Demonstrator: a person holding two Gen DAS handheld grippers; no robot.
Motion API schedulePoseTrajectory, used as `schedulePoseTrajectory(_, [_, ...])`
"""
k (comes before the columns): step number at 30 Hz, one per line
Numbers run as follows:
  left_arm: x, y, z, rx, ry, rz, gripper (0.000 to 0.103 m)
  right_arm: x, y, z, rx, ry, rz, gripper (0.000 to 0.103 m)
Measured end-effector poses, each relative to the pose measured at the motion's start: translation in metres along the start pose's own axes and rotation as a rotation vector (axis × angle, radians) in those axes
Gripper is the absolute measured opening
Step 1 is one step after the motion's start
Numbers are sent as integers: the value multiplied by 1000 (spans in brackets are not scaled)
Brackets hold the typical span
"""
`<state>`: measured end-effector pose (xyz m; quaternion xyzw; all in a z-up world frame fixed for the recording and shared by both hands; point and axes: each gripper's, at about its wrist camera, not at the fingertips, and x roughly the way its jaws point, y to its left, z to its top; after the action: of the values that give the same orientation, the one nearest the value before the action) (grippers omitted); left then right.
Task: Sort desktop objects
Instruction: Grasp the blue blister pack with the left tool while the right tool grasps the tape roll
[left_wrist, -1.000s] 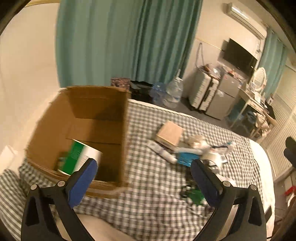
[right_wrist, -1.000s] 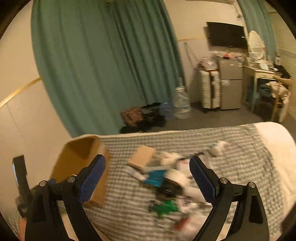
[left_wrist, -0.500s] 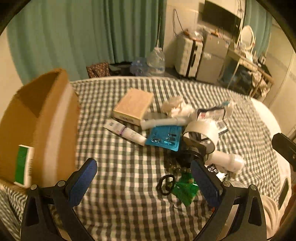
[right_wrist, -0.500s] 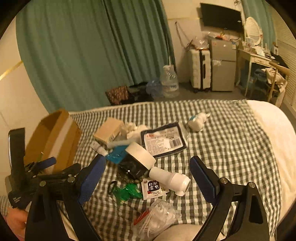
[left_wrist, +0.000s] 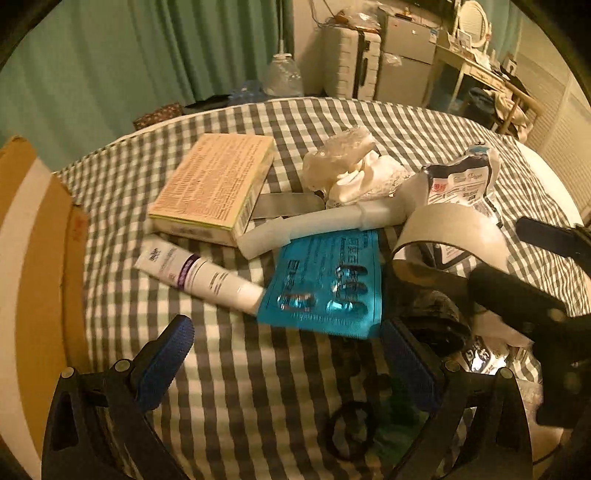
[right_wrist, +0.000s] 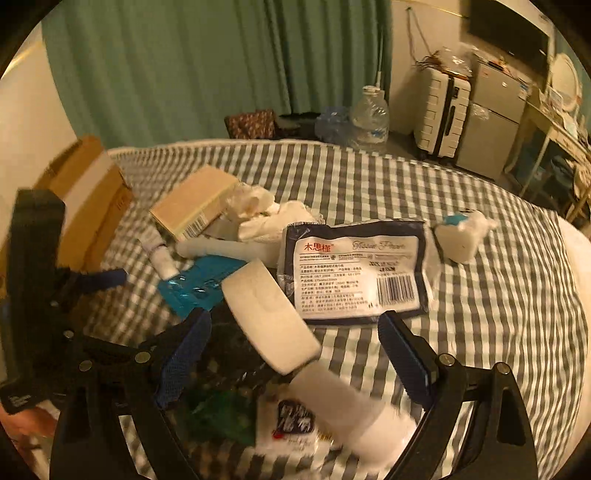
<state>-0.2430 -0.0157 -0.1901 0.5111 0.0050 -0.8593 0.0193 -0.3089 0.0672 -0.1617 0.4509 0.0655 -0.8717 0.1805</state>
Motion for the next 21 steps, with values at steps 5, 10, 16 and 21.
schedulePoseTrajectory(5, [6, 1, 3, 28, 14, -32, 103, 21, -3, -2, 0, 70, 57, 37])
schedulePoseTrajectory(10, [22, 1, 8, 16, 67, -81, 103, -6, -12, -10, 33, -11, -4, 35])
schedulePoseTrajectory(16, [37, -6, 7, 7, 76, -70, 102, -31, -36, -21, 142, -40, 13, 35])
schedulePoseTrajectory(21, [27, -17, 8, 42, 80, -105, 70, -42, -44, -27, 180, -58, 20, 35])
